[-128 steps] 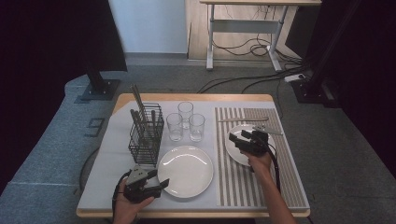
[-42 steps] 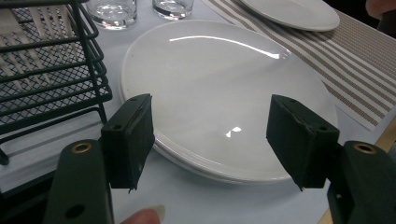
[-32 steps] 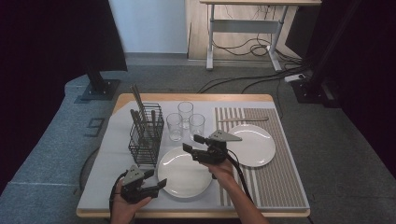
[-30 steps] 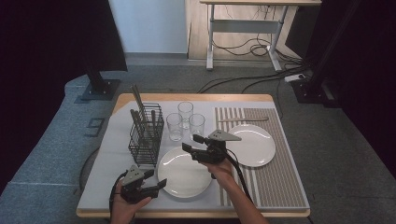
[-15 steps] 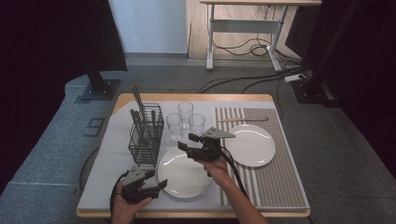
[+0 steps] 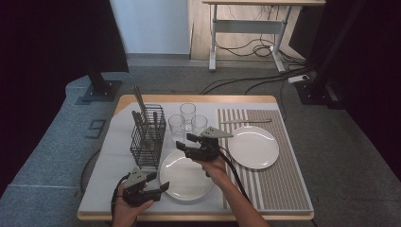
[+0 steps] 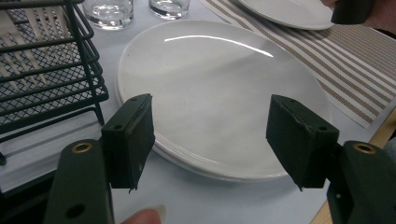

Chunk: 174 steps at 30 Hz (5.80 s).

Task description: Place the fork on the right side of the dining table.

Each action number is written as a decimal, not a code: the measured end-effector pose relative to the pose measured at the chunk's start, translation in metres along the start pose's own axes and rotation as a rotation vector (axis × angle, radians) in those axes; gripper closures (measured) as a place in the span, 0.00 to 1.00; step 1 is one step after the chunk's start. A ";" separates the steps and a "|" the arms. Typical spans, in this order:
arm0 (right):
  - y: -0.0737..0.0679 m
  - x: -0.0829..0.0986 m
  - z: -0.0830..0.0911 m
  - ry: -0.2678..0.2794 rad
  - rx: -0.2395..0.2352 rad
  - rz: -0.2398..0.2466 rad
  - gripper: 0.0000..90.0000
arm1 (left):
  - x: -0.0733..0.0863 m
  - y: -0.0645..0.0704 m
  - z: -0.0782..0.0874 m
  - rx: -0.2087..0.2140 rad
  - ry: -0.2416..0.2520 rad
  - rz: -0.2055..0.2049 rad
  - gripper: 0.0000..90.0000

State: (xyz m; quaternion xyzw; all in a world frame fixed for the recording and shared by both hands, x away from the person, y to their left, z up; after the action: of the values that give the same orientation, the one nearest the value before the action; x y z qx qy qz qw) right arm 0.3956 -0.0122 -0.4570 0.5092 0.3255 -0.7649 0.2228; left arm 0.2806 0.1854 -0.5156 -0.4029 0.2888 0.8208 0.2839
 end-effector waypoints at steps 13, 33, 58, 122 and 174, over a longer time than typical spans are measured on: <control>-0.004 -0.008 -0.010 0.007 -0.008 -0.004 0.44 | 0.000 0.001 -0.001 0.005 0.000 0.001 0.36; -0.020 -0.019 -0.042 -0.019 -0.027 0.008 0.45 | 0.000 0.001 0.001 0.013 0.007 0.007 0.36; -0.027 -0.032 -0.070 -0.034 -0.022 0.035 0.53 | -0.001 0.001 0.004 0.016 0.015 0.009 0.36; -0.030 -0.056 -0.096 0.025 -0.036 0.104 0.95 | 0.001 -0.003 0.007 0.010 0.020 0.018 0.36; -0.040 -0.076 -0.086 0.134 -0.004 0.133 0.94 | 0.002 -0.003 0.008 0.017 0.003 0.017 0.36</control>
State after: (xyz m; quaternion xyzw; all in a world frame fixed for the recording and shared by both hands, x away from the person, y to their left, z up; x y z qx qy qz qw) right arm 0.4529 0.0786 -0.3989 0.5792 0.3069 -0.7120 0.2517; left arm 0.2779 0.1938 -0.5137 -0.3993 0.2994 0.8200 0.2801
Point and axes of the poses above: each handheld gripper's, and its own axes: z roughly backward along the jaws, x roughly out of its underside, y roughly to its right, the point moved 4 cm from there along -z, roughly forward along the jaws, and after that the axes turned 8 degrees about x, right-handed, at the moved point
